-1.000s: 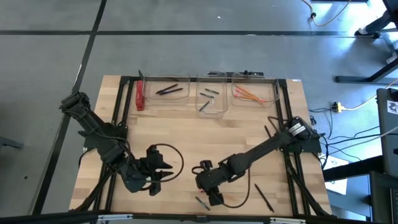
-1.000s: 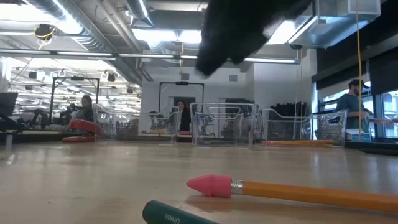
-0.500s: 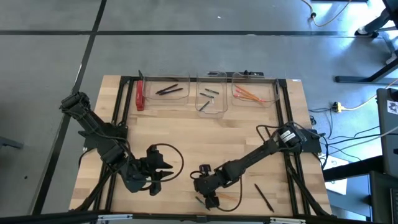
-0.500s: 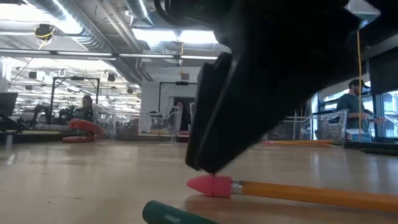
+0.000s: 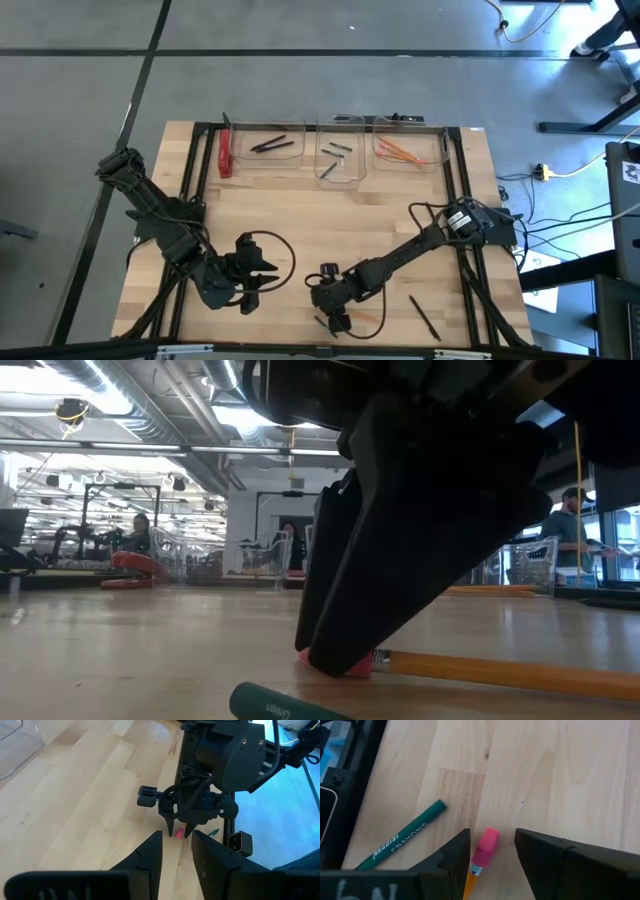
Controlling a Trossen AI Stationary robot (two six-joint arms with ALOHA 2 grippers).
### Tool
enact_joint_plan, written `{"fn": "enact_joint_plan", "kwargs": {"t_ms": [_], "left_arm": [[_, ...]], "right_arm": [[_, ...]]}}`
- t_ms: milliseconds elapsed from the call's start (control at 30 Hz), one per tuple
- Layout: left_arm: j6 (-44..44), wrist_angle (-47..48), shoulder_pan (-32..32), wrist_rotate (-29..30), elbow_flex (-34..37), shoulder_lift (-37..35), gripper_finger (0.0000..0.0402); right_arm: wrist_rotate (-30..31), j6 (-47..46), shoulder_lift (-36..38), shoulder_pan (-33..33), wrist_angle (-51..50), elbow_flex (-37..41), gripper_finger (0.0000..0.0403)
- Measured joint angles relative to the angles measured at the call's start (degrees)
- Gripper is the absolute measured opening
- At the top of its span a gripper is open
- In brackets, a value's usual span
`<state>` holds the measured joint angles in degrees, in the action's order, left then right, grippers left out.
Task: Sort crayons/erasers/pens/pencils in bins
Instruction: Put the orange pencil into the right transparent bin
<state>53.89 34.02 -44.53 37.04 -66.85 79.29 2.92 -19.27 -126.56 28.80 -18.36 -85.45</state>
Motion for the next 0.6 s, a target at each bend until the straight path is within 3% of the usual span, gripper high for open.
{"fn": "enact_joint_plan", "kwargs": {"t_ms": [133,467,600], "left_arm": [[0.0,0.0,0.0,0.0,0.0,0.0,0.0098],[0.0,0.0,0.0,0.0,0.0,0.0,0.0098],[0.0,0.0,0.0,0.0,0.0,0.0,0.0098]], "right_arm": [[0.7,-1.0,0.0,0.0,-0.1,0.0,0.0149],[1.4,-1.4,-0.1,0.0,-0.8,0.2,0.0037],[1.3,-1.3,-0.1,0.0,-0.8,0.3,0.0025]]}}
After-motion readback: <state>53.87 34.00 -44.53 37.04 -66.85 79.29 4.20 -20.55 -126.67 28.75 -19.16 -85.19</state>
